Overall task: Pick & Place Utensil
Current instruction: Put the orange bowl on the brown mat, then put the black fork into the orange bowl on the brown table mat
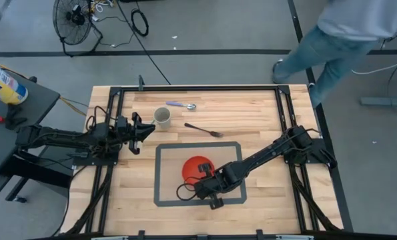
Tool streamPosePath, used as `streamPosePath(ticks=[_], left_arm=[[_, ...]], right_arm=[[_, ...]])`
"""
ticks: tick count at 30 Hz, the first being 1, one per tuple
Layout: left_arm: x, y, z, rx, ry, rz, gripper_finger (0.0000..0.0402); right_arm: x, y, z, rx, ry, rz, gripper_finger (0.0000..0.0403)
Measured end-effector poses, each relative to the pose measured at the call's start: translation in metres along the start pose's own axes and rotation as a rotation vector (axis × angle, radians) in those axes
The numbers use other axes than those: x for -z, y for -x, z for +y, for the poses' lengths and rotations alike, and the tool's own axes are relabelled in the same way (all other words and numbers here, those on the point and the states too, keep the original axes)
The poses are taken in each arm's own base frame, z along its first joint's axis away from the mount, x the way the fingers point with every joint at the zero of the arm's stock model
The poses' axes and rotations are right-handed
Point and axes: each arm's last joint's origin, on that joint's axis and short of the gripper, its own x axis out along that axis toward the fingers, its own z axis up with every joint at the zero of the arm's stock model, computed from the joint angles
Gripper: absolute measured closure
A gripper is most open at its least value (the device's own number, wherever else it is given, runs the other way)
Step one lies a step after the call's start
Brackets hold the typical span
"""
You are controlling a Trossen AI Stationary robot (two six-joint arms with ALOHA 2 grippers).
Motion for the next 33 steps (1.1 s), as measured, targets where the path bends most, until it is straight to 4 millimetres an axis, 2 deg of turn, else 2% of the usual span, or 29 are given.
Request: streamPosePath(ticks=[5, 8, 12, 16, 24, 28, 33], left_arm=[[0.000, 0.000, 0.000, 0.000, 0.000, 0.000, 0.0354], [0.000, 0.000, 0.000, 0.000, 0.000, 0.000, 0.0354], [0.000, 0.000, 0.000, -0.001, -0.001, 0.002, 0.0354], [0.001, 0.000, 0.000, -0.002, -0.002, 0.006, 0.0354], [0.001, 0.000, 0.000, -0.003, -0.002, 0.009, 0.0354], [0.001, 0.000, 0.000, -0.004, -0.003, 0.013, 0.0354], [0.001, 0.000, 0.000, -0.004, -0.004, 0.014, 0.0354]], right_arm=[[0.001, 0.000, 0.001, -0.027, -0.006, 0.009, 0.0289], [-0.001, 0.008, 0.000, -0.034, -0.025, -0.007, 0.0258], [-0.004, 0.024, -0.002, -0.035, -0.024, -0.039, 0.0223], [-0.008, 0.055, -0.012, 0.025, -0.022, -0.111, 0.0200], [-0.005, 0.110, -0.046, 0.271, -0.098, -0.188, 0.0202], [-0.001, 0.119, -0.067, 0.340, -0.192, -0.190, 0.0210], [0.002, 0.118, -0.096, 0.401, -0.285, -0.174, 0.0219]])
